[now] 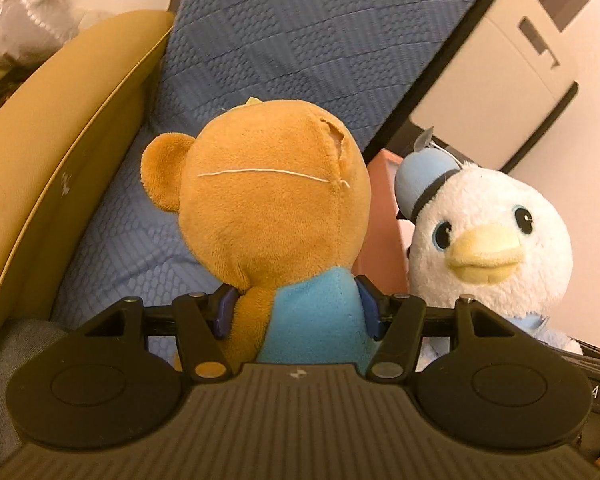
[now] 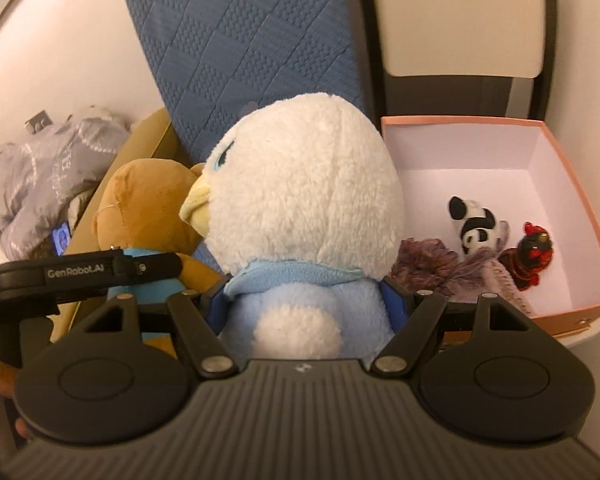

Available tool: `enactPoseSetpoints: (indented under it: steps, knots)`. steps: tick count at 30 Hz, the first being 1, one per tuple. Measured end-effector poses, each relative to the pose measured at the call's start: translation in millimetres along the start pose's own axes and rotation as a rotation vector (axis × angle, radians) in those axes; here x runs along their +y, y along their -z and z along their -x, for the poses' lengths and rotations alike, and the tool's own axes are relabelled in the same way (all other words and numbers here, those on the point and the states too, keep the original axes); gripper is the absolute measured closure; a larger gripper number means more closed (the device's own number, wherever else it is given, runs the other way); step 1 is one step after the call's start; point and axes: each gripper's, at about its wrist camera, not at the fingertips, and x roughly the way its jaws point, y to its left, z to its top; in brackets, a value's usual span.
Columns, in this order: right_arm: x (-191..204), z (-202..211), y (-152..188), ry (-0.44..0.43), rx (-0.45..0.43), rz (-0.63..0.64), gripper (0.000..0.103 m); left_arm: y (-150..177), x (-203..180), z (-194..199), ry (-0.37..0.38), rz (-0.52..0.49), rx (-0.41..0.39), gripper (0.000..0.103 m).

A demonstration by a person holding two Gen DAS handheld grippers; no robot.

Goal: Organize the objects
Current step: 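Carry the bear with the left tool while the right tool carries the duck to the box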

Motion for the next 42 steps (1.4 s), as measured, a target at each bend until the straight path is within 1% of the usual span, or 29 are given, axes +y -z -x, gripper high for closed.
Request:
enactPoseSetpoints:
  steps: [7, 12, 14, 18, 22, 28, 32, 38, 42]
  knots:
    - [-24.1, 25.9, 1.7, 0.010, -0.031, -0.034, 0.027, -0.9, -35.1, 2.4, 0.028, -0.037, -0.020, 0.038]
    - [-43.5, 44.4, 3.9, 0.017, -0.068, -0.063, 0.027, 0.8, -58.5, 0.4, 0.082, -0.055, -0.012, 0.038]
    - [-51.9, 51.1, 4.7, 0.023, -0.077, -0.077, 0.027, 7.4, -72.4, 1.4, 0.093, -0.075, -0.010, 0.038]
    - [-69.9, 63.4, 9.1, 0.037, -0.086, -0.088, 0.027, 8.4, -97.2, -5.3, 0.114, -0.110, -0.003, 0.038]
    - [-90.6, 67.6, 11.2, 0.049, -0.093, -0.124, 0.027, 10.0, -121.9, -15.3, 0.133, -0.142, 0.008, 0.038]
    - [-120.5, 63.8, 7.9, 0.054, -0.092, -0.168, 0.027, 10.1, -150.1, -36.3, 0.147, -0.159, 0.029, 0.038]
    - [-140.2, 53.9, -0.5, 0.047, -0.085, -0.176, 0.027, 7.4, -165.0, -54.7, 0.136, -0.172, 0.042, 0.038]
    - [-174.1, 32.0, -20.8, 0.063, -0.071, -0.178, 0.027, -4.7, -183.5, -93.3, 0.124, -0.171, 0.070, 0.038]
    - [-195.8, 18.4, -37.3, 0.096, -0.070, -0.158, 0.027, -10.1, -194.9, -119.8, 0.121, -0.170, 0.094, 0.038]
